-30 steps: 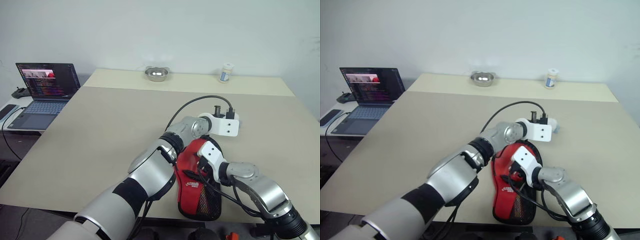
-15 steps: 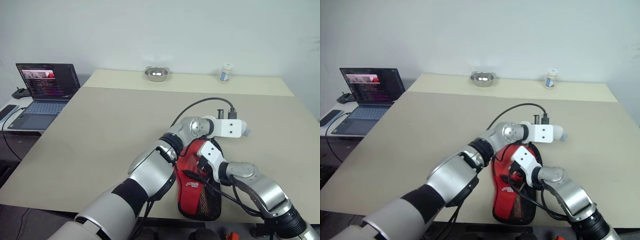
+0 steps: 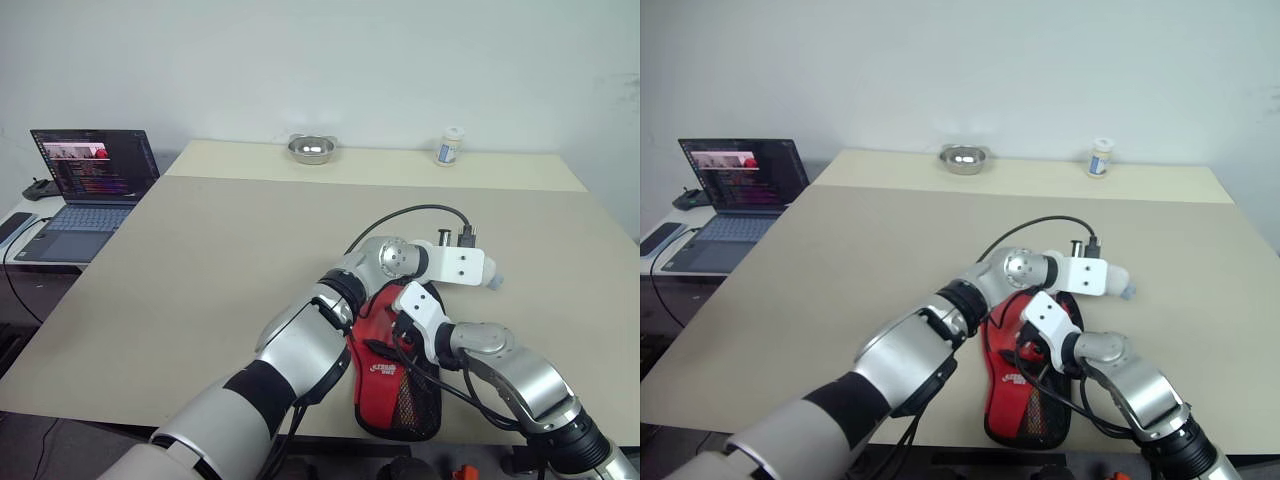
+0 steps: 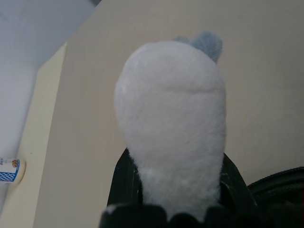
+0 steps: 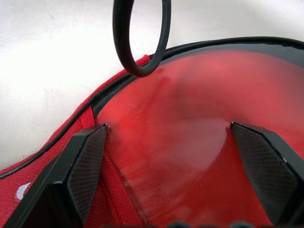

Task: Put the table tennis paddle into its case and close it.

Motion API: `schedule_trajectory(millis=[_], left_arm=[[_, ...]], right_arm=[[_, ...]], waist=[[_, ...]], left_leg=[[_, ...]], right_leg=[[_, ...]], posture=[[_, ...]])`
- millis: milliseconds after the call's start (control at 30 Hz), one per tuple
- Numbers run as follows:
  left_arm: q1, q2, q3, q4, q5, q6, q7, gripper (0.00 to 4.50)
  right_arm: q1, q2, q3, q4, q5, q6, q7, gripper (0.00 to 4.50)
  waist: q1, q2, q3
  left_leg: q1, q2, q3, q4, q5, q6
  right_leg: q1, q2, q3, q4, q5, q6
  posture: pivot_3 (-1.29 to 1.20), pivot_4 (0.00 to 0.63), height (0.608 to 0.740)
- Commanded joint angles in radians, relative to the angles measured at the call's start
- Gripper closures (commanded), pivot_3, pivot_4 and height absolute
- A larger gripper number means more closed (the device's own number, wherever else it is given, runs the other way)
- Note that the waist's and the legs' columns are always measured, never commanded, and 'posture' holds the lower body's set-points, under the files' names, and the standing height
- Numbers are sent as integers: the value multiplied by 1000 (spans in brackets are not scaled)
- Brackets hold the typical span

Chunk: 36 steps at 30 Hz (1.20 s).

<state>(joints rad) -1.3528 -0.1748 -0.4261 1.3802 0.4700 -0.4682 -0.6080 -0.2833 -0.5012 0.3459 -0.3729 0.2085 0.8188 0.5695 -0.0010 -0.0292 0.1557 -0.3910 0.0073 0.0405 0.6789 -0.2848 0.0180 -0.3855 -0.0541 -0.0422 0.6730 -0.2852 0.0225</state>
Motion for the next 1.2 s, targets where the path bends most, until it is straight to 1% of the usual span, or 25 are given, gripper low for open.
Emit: schedule_trajectory(millis=[33, 233, 267, 300, 333, 400, 533, 567, 633, 833, 900, 967, 1033, 1100, 1200], left_arm=[[27, -226, 7, -54, -37, -27, -7, 3944], [33, -224, 0, -52, -39, -5, -50, 3944], [39, -219, -6, -52, -36, -7, -57, 3210], [47, -213, -10, -52, -34, -10, -63, 2901], [54, -206, -16, -52, -31, -18, -65, 2469], [64, -195, -18, -54, -34, -23, -77, 1767], [70, -168, -31, -57, -18, -35, -48, 275], [68, -159, -31, -58, -20, -39, -48, 48], [57, -141, -18, -58, -30, -34, -32, 48], [7, -86, 55, -61, -80, 65, 62, 48], [-1, -53, 65, -63, -82, 72, 83, 48], [-9, 1, 84, -70, -93, 70, 90, 48], [-13, 64, 115, -83, -118, 52, 67, 48], [-12, 108, 158, -96, -157, 46, 27, 48], [14, 166, 242, -126, -259, 54, -113, 48]], right_arm=[[69, -6, 99, 98, -25, 100, 6, 0], [65, -5, 99, 104, -27, 96, 6, 0], [63, -4, 99, 106, -27, 94, 7, 0], [61, -3, 99, 108, -28, 93, 7, 0], [59, -2, 100, 112, -29, 90, 7, 0], [54, 1, 100, 123, -34, 82, 7, 0], [39, 12, 101, 154, -45, 65, 9, 0], [33, 17, 100, 160, -47, 62, 9, 0], [23, 25, 97, 171, -51, 58, 9, 0], [11, 33, 82, 187, -74, 44, 5, 0], [10, 35, 68, 183, -68, 47, 2, 0], [8, 39, 47, 154, -53, 66, -3, 0], [5, 45, 22, 97, -34, 97, -11, 0], [0, 47, -5, 36, -18, 133, -17, 0], [-12, 52, -81, -117, 38, 228, -26, 0]], waist=[[0, 0, 0], [0, 0, 0], [0, 0, 0], [0, 0, 0], [0, 0, 0], [-1, 0, -1], [-2, 1, -4], [-3, 0, -5], [-5, 0, -7], [-14, -1, -7], [-14, -1, -7], [-14, -1, -7], [-14, -1, -6], [-14, 0, -5], [-12, 0, -4]], left_leg=[[0, 0, 0, 0, 0, 0], [0, 0, 0, 0, 0, 0], [0, 0, 0, 0, 0, 0], [0, 0, 0, 0, 0, 0], [0, 0, 0, 0, 0, 0], [0, 0, 0, 0, 0, 0], [0, 0, 0, 0, 0, 0], [1, 0, 0, 0, 0, 0], [1, 1, 0, 0, 0, 0], [6, 2, 0, -1, 0, 0], [7, 2, 0, -1, 0, 0], [9, 2, 0, -1, 0, 0], [9, 2, 0, -1, 0, 0], [8, 2, 0, -1, 0, 0], [4, 2, 0, -1, 0, 0]], right_leg=[[0, 0, 0, 0, 0, 0], [0, 0, 0, 0, 0, 0], [0, 0, 0, 0, 0, 0], [0, 0, 0, 0, 0, 0], [0, 0, 0, 0, 0, 0], [0, 0, 0, 0, 0, 0], [0, 1, 0, 0, 0, 0], [0, 1, 0, 0, 0, 0], [0, 1, 0, 0, -1, 1], [2, 1, 1, 3, -3, 5], [4, 1, 1, 3, -3, 5], [5, 1, 1, 3, -3, 5], [5, 1, 1, 3, -3, 5], [5, 1, 1, 3, -3, 5], [1, 1, 1, 3, 0, 1]], posture=[[0, 150, 740], [0, 150, 740], [0, 150, 740], [0, 150, 740], [0, 150, 740], [0, 150, 740], [0, 150, 740], [0, 150, 740], [0, 150, 740], [0, 150, 740], [0, 150, 740], [0, 150, 740], [0, 150, 740], [0, 150, 740], [0, 150, 740]])
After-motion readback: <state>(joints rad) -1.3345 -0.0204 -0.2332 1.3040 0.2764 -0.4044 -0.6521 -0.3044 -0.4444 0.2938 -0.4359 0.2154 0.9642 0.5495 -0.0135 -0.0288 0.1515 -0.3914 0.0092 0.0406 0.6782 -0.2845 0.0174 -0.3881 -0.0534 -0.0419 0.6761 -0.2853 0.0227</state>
